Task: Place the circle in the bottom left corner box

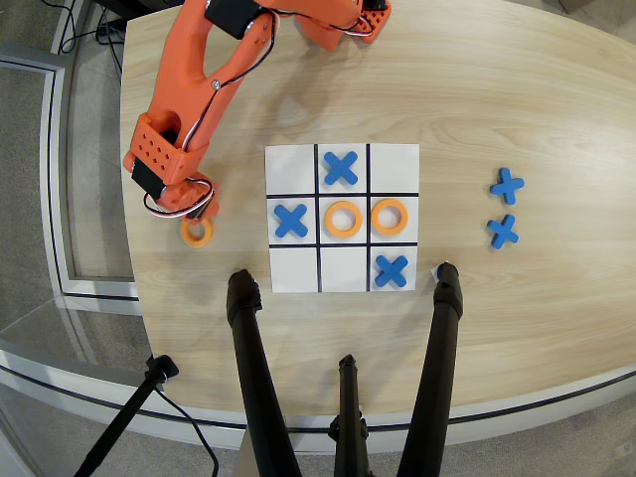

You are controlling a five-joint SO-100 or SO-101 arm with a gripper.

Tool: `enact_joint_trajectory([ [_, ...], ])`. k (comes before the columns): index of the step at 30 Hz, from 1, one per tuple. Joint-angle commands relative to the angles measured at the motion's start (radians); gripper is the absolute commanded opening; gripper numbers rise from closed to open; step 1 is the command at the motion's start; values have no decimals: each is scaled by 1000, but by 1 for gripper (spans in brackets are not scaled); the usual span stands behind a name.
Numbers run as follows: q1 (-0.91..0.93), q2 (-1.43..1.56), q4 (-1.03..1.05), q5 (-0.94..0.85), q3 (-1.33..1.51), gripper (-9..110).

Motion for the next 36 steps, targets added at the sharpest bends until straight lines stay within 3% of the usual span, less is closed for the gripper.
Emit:
enact_joint_trajectory([
  [1, 5, 8, -8, -15, 12, 16],
  [13, 23, 23, 3, -43, 74, 16],
  [26, 69, 57, 199, 15, 118, 16],
  [36, 87, 110, 169, 20, 198, 16],
])
